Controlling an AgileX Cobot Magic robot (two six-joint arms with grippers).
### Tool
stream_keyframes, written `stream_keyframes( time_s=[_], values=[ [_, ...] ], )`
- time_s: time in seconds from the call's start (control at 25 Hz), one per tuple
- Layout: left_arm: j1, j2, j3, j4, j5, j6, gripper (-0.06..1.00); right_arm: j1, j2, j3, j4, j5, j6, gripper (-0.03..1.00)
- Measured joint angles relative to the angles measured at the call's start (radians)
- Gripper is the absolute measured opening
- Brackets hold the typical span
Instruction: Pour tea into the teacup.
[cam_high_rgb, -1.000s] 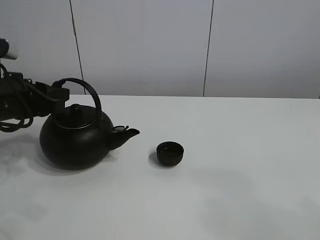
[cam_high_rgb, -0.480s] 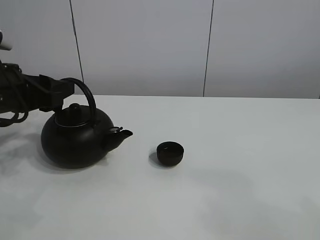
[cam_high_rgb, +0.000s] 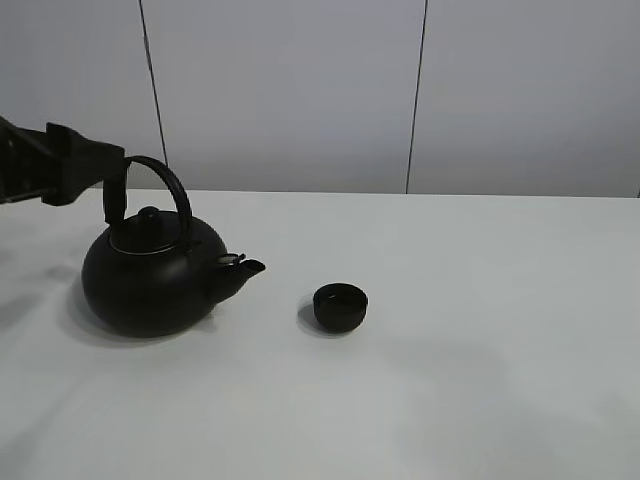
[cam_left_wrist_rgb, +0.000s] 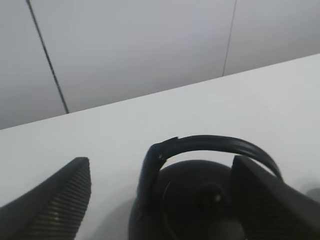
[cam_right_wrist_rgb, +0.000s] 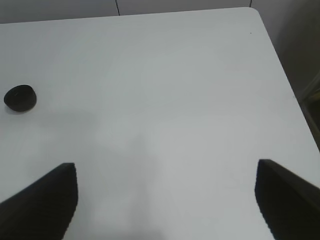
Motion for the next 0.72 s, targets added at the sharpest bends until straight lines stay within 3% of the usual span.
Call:
stream_keyframes(
  time_s=[0.2, 0.36, 0.56, 0.72],
  values=[
    [0.006, -0.172, -0.116, 0.049, 0.461, -0.098, 0.61, 0.000, 0.000, 0.000, 0.000, 0.000, 0.000, 0.66],
    [0.088, -0.251, -0.224, 0.054, 0.728, -0.147, 0.65, 0.000, 0.000, 0.000, 0.000, 0.000, 0.000, 0.66],
    [0.264, -0.357, -0.267, 0.036, 0.896, -0.156, 0.67, 0.000, 0.000, 0.000, 0.000, 0.000, 0.000, 0.66],
    [0.330, -0.473, -0.267, -0.005, 0.985, -0.157, 0.67, 0.000, 0.000, 0.000, 0.000, 0.000, 0.000, 0.66]
  ],
)
